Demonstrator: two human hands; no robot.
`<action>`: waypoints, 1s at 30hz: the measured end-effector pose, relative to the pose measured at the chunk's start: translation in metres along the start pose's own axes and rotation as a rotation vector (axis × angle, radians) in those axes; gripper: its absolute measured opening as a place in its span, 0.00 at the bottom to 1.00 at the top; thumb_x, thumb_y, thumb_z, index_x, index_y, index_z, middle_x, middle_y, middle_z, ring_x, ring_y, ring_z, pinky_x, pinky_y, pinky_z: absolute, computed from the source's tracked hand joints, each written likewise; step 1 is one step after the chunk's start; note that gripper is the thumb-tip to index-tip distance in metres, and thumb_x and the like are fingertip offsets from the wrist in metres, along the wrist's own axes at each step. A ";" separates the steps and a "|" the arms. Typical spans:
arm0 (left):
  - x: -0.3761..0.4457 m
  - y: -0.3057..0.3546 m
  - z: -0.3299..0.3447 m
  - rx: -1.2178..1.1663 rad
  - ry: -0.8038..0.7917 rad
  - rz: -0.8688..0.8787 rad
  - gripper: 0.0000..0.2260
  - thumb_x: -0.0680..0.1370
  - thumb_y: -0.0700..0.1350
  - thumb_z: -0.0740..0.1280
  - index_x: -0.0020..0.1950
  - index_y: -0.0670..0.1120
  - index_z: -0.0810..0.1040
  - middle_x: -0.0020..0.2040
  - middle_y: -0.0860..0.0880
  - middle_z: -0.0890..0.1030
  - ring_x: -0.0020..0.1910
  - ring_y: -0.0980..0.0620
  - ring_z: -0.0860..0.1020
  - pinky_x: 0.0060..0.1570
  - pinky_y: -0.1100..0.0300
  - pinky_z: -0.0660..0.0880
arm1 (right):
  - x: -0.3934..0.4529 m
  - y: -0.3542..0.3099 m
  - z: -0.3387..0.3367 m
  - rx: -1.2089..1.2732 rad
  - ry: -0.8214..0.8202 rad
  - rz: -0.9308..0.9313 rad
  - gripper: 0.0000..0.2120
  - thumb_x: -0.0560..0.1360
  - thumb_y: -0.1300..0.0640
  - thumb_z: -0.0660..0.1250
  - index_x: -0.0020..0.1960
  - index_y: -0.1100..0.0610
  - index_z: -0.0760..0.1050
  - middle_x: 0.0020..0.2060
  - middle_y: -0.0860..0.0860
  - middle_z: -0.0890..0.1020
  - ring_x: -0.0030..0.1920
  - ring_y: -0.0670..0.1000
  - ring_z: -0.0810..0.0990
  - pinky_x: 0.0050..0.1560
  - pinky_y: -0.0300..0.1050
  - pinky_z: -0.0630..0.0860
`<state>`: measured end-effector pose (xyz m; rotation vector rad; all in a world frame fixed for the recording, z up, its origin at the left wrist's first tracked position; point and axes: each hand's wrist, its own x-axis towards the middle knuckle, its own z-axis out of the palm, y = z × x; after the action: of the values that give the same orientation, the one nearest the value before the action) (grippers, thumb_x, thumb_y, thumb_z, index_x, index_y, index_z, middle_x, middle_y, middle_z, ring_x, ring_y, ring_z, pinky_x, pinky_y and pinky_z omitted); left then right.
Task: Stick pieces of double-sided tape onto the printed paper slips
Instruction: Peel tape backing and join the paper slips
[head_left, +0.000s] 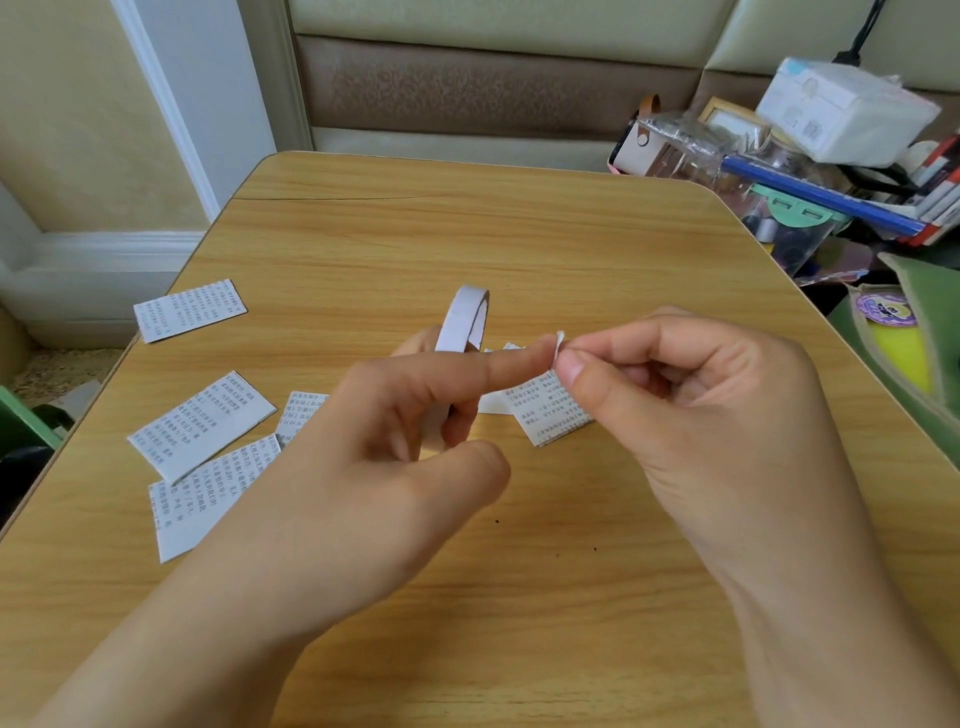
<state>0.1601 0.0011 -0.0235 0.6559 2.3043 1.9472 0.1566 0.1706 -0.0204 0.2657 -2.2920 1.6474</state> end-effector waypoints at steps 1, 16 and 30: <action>0.000 -0.001 0.000 0.029 0.005 0.001 0.22 0.61 0.50 0.65 0.52 0.68 0.80 0.35 0.56 0.67 0.37 0.61 0.67 0.39 0.74 0.65 | 0.000 0.000 0.000 0.005 -0.003 0.003 0.04 0.67 0.52 0.73 0.38 0.43 0.83 0.32 0.51 0.77 0.33 0.44 0.73 0.36 0.37 0.70; -0.001 0.000 0.001 0.041 0.006 -0.011 0.21 0.61 0.49 0.66 0.51 0.69 0.80 0.36 0.55 0.67 0.37 0.60 0.67 0.39 0.73 0.65 | 0.000 0.001 0.000 -0.004 0.005 0.009 0.03 0.66 0.53 0.73 0.36 0.45 0.83 0.31 0.50 0.75 0.34 0.46 0.72 0.36 0.40 0.70; 0.000 -0.002 0.000 -0.025 -0.012 0.007 0.21 0.61 0.50 0.64 0.51 0.67 0.81 0.34 0.56 0.67 0.37 0.60 0.67 0.39 0.73 0.65 | -0.001 0.000 0.000 0.019 0.007 0.014 0.02 0.67 0.52 0.73 0.38 0.45 0.83 0.34 0.53 0.81 0.34 0.47 0.74 0.36 0.41 0.72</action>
<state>0.1600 0.0004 -0.0251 0.6728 2.2697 1.9669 0.1578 0.1708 -0.0204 0.2482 -2.2784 1.6754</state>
